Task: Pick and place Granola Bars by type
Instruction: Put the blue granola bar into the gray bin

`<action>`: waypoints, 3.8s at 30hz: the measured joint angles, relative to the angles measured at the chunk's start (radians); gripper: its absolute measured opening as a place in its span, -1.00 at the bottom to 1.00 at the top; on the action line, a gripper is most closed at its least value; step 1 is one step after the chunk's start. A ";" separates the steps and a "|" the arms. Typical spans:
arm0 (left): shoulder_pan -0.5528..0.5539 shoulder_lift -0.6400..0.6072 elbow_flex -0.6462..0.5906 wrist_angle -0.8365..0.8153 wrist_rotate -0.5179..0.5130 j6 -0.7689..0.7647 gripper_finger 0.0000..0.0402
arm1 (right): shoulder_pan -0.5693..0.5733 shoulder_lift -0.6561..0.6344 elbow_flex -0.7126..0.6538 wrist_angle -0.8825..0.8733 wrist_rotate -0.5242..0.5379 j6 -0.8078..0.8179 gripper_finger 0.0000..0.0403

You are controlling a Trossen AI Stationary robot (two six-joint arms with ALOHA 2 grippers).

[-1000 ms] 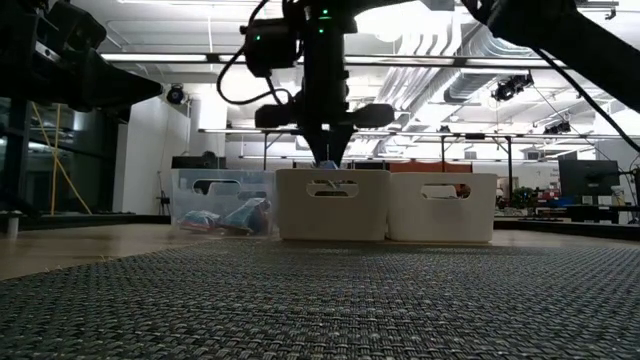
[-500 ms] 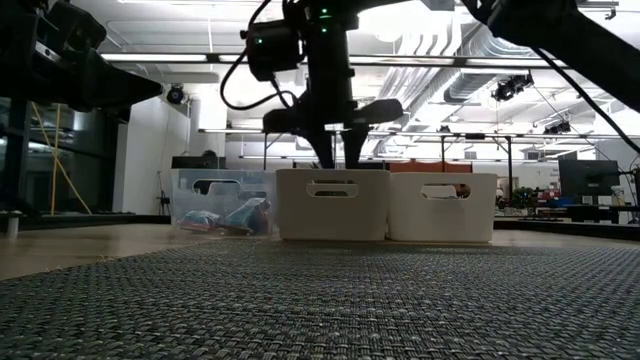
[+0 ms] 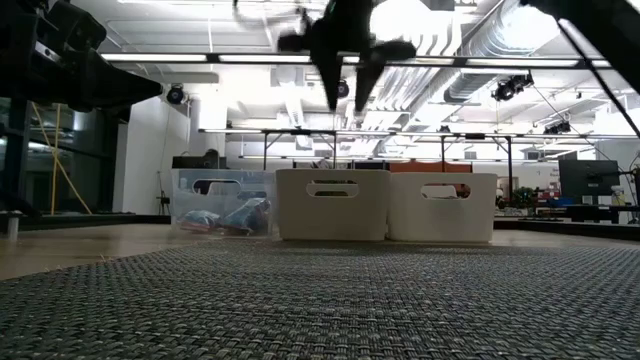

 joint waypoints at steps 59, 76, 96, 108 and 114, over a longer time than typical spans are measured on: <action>0.000 0.000 0.000 0.000 -0.001 0.000 -1.00 | 0.883 -0.441 -0.823 0.529 -0.703 1.254 -0.17; 0.000 0.000 0.000 0.000 -0.001 0.000 -1.00 | 0.933 -0.304 -0.823 0.992 -0.606 1.231 -0.18; 0.000 0.000 0.000 0.000 -0.001 0.000 -1.00 | 0.918 -0.169 -0.534 1.106 0.021 0.854 -0.25; 0.000 0.000 0.000 0.000 0.000 0.000 -1.00 | 0.915 -0.169 -0.546 1.737 0.907 -0.007 -0.34; 0.000 0.000 0.000 0.000 -0.001 0.000 -1.00 | 0.918 -0.169 -0.546 1.802 1.138 -0.205 -0.34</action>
